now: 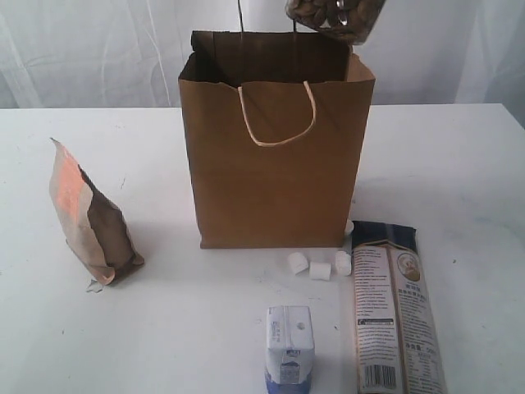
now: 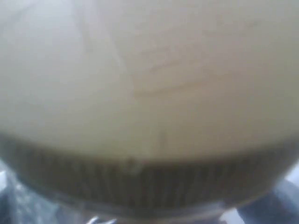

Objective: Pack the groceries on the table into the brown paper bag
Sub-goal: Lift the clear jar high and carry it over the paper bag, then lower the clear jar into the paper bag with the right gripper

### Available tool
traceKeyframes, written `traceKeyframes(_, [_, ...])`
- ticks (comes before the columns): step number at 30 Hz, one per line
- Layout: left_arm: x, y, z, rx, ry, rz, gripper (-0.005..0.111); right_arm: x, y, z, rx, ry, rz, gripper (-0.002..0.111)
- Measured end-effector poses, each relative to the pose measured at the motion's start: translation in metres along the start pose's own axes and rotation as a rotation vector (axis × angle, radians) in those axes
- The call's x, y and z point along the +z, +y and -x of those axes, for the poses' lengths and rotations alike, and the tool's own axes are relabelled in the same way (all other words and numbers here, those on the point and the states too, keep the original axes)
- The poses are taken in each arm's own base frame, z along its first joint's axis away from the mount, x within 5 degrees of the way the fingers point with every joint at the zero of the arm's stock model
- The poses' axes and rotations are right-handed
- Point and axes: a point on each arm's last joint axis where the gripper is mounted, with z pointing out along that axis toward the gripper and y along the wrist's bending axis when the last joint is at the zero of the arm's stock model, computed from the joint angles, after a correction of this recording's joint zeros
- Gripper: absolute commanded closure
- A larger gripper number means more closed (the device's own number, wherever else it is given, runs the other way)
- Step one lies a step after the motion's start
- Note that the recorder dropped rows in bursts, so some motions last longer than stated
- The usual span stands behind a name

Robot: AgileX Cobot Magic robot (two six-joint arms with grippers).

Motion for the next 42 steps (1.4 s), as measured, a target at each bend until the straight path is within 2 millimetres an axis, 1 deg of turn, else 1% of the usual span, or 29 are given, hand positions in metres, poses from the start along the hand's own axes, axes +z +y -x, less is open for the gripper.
traceKeyframes(11, [0.0,0.0,0.0,0.0,0.0,0.0,0.107,0.026,0.021,0.001,-0.041,0.049,0.078,0.108])
traceKeyframes(16, [0.0,0.0,0.0,0.0,0.0,0.0,0.107,0.027,0.022,0.002,-0.042,0.05,0.082,0.108])
traceKeyframes(19, [0.0,0.0,0.0,0.0,0.0,0.0,0.107,0.028,0.02,-0.001,-0.035,0.052,0.081,0.108])
traceKeyframes(24, [0.0,0.0,0.0,0.0,0.0,0.0,0.107,0.033,0.013,-0.014,0.001,0.068,0.087,0.108])
traceKeyframes(36, [0.0,0.0,0.0,0.0,0.0,0.0,0.107,0.042,-0.001,-0.035,0.044,0.089,0.091,0.108])
traceKeyframes(39, [0.0,0.0,0.0,0.0,0.0,0.0,0.107,0.043,-0.001,-0.036,0.029,0.09,0.092,0.1])
traceKeyframes(42, [0.0,0.0,0.0,0.0,0.0,0.0,0.107,0.043,-0.001,-0.036,0.009,0.089,0.093,0.086])
